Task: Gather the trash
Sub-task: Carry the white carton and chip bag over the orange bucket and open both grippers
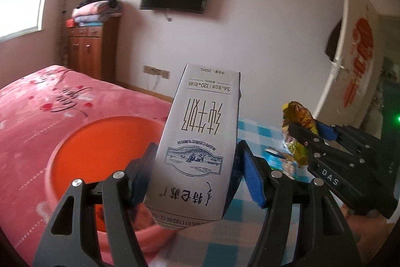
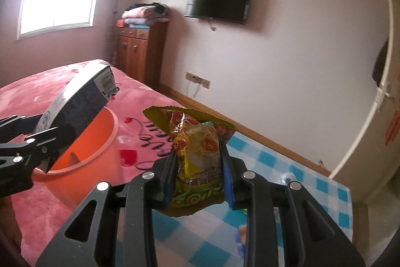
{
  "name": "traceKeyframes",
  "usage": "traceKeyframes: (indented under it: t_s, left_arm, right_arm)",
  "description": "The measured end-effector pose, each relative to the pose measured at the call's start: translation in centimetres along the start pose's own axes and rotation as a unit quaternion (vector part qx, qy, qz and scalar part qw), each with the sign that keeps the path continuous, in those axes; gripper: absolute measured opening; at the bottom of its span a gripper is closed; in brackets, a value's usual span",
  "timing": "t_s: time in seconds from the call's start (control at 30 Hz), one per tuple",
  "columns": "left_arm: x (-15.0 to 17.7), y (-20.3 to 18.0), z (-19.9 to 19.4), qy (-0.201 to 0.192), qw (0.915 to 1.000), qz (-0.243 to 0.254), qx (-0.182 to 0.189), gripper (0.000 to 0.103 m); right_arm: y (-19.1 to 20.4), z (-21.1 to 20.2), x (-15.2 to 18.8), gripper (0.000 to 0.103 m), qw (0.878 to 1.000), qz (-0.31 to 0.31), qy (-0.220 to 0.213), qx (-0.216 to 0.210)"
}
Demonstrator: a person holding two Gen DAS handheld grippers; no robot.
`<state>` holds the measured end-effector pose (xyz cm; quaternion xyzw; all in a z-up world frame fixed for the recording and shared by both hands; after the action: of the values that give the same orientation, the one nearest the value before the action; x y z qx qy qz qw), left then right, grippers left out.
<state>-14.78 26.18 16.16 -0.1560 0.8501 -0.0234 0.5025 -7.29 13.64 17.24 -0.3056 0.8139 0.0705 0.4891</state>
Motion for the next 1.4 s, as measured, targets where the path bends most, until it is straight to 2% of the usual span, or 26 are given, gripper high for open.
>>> traceKeyframes:
  t_s: [0.33, 0.73, 1.13, 1.17, 1.2, 1.23, 1.3, 1.37, 1.4]
  left_arm:
    - [0.2, 5.7, 0.0, 0.001, 0.9976, -0.043, -0.054, 0.065]
    - [1.4, 9.8, 0.8, 0.014, 0.9935, -0.079, -0.080, 0.066]
    - [2.1, 11.5, 1.3, 0.026, 0.9893, -0.101, -0.101, 0.063]
    - [2.1, 11.7, 1.4, 0.028, 0.9888, -0.104, -0.103, 0.065]
    - [2.2, 11.8, 1.5, 0.030, 0.9883, -0.107, -0.104, 0.069]
    - [2.2, 12.0, 1.6, 0.031, 0.9877, -0.110, -0.107, 0.072]
    - [2.3, 12.0, 1.5, 0.028, 0.9873, -0.111, -0.111, 0.076]
    - [2.2, 11.9, 1.5, 0.028, 0.9876, -0.108, -0.111, 0.076]
    - [2.2, 11.8, 1.5, 0.028, 0.9876, -0.106, -0.112, 0.077]
  right_arm:
    - [7.4, 2.6, -2.0, 0.032, 0.997, -0.055, 0.002, -0.045]
    - [11.7, 4.3, -2.2, 0.032, 0.993, -0.092, 0.009, -0.070]
    - [14.2, 5.5, -1.8, 0.034, 0.989, -0.114, 0.022, -0.094]
    - [14.1, 5.5, -1.7, 0.036, 0.989, -0.114, 0.022, -0.095]
    - [14.2, 5.5, -1.6, 0.045, 0.988, -0.115, 0.023, -0.097]
    - [14.0, 5.4, -1.5, 0.059, 0.989, -0.114, 0.022, -0.097]
    - [13.8, 5.1, -1.4, 0.073, 0.990, -0.108, 0.017, -0.093]
    - [13.3, 5.1, -1.6, 0.075, 0.991, -0.099, 0.014, -0.090]
    - [13.0, 5.1, -1.6, 0.080, 0.992, -0.094, 0.015, -0.087]
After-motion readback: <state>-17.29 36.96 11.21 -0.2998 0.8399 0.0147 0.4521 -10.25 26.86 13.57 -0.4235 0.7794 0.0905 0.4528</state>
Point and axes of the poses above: each gripper's, at about its wrist camera, not at the fingertips, and z roughly the way its jaws point, y to its left, x to its underside, the point moved 3 cm from there along z, roughly the way its jaws point, and after that the axes turned 3 degrees about y, right-handed, at the moved point
